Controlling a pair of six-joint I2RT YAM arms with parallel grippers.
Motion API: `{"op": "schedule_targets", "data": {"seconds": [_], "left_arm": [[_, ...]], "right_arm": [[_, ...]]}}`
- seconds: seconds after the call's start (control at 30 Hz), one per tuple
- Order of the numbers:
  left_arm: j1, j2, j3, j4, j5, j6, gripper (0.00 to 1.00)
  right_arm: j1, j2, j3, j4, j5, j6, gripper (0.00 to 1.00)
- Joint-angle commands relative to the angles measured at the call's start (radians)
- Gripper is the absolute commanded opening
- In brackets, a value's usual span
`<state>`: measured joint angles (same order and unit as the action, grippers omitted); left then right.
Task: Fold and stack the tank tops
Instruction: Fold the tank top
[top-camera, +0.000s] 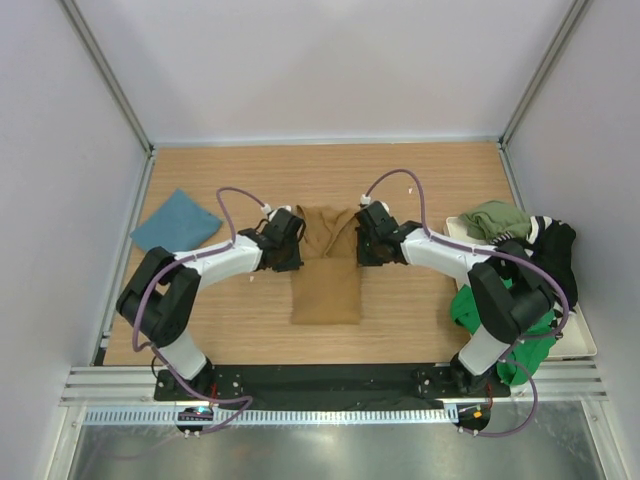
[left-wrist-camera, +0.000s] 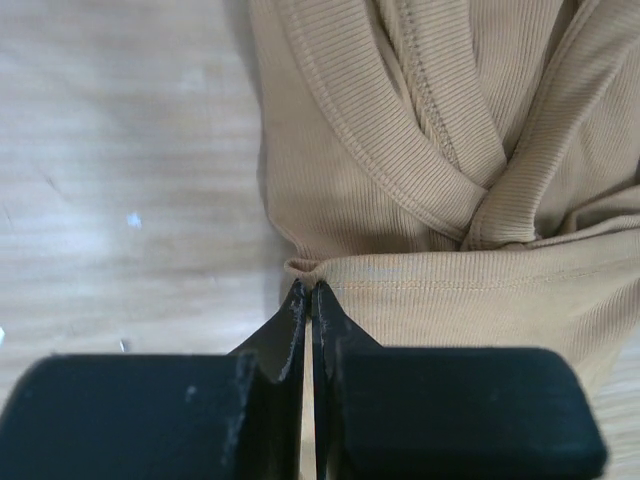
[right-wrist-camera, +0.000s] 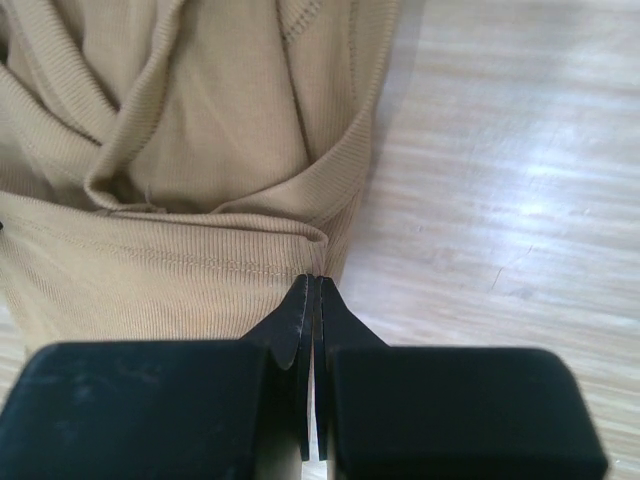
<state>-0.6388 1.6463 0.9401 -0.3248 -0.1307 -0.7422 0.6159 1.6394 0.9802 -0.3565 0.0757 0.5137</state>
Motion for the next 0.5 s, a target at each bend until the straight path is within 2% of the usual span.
{"op": "schedule_targets", "data": {"seconds": [0.0, 0.07, 0.1, 0.17, 0.2, 0.27, 0.3, 0.37, 0.47], "left_arm": [[0.042, 0.033, 0.087, 0.044, -0.014, 0.04, 0.0], [0.057, 0.056, 0.109, 0.041, 0.012, 0.047, 0.01], [0.059, 0.056, 0.123, 0.036, 0.016, 0.047, 0.06], [0.06, 0.037, 0.12, 0.023, 0.014, 0.052, 0.13], [0.06, 0.023, 0.1, 0.023, 0.01, 0.05, 0.22], [0.059, -0.026, 0.074, 0.015, 0.003, 0.05, 0.34], [0.059, -0.042, 0.05, 0.007, 0.002, 0.049, 0.43], [0.059, -0.086, 0.026, -0.02, 0.019, 0.046, 0.47], [0.054, -0.178, -0.064, -0.025, 0.092, 0.02, 0.49]], "right_arm": [[-0.025, 0.013, 0.083, 0.041, 0.052, 0.012, 0.02], [-0.041, 0.031, 0.1, 0.036, 0.044, 0.012, 0.05], [-0.041, 0.033, 0.107, 0.031, 0.045, 0.014, 0.08], [-0.045, 0.014, 0.107, 0.03, 0.042, 0.017, 0.2], [-0.044, 0.002, 0.095, 0.027, 0.042, 0.017, 0.3], [-0.044, -0.029, 0.077, 0.025, 0.044, 0.022, 0.41], [-0.044, -0.065, 0.054, 0.022, 0.042, 0.022, 0.46], [-0.042, -0.107, 0.029, 0.013, 0.024, 0.026, 0.49], [-0.018, -0.203, -0.05, 0.011, -0.045, 0.031, 0.51]]}}
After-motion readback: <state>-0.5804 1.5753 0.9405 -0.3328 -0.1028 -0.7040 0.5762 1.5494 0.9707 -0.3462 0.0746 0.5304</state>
